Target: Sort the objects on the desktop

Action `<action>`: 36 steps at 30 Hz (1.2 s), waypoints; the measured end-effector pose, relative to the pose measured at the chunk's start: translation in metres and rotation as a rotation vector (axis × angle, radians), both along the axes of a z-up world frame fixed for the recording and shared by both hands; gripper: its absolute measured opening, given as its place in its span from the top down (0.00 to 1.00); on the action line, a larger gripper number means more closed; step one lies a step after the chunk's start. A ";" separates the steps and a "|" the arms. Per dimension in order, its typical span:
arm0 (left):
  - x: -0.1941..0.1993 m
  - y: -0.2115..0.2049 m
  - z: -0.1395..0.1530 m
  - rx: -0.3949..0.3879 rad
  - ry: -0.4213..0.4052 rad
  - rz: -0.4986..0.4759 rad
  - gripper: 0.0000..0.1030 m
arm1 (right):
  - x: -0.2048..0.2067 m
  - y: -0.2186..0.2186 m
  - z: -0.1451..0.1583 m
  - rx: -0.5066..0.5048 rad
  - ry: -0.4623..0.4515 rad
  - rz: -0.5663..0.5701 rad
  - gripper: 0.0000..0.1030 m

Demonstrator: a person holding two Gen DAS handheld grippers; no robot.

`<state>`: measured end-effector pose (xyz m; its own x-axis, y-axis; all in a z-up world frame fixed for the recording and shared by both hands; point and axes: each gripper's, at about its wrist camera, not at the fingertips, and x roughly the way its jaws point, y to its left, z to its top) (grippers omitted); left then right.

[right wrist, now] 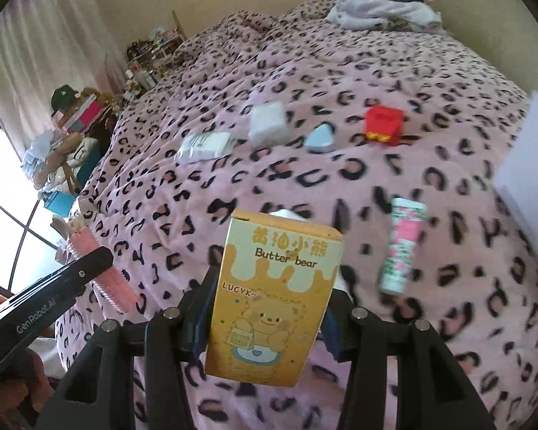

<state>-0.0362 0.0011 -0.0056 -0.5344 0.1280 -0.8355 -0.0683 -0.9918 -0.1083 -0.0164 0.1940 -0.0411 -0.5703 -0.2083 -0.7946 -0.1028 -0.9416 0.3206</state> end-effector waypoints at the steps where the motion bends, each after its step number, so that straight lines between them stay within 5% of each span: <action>1: 0.003 0.005 0.003 -0.001 0.002 -0.006 0.77 | 0.005 0.006 0.003 0.000 0.003 -0.007 0.51; 36: 0.063 0.233 0.044 -0.018 0.063 -0.374 0.77 | 0.115 0.178 0.054 0.033 0.074 -0.254 0.51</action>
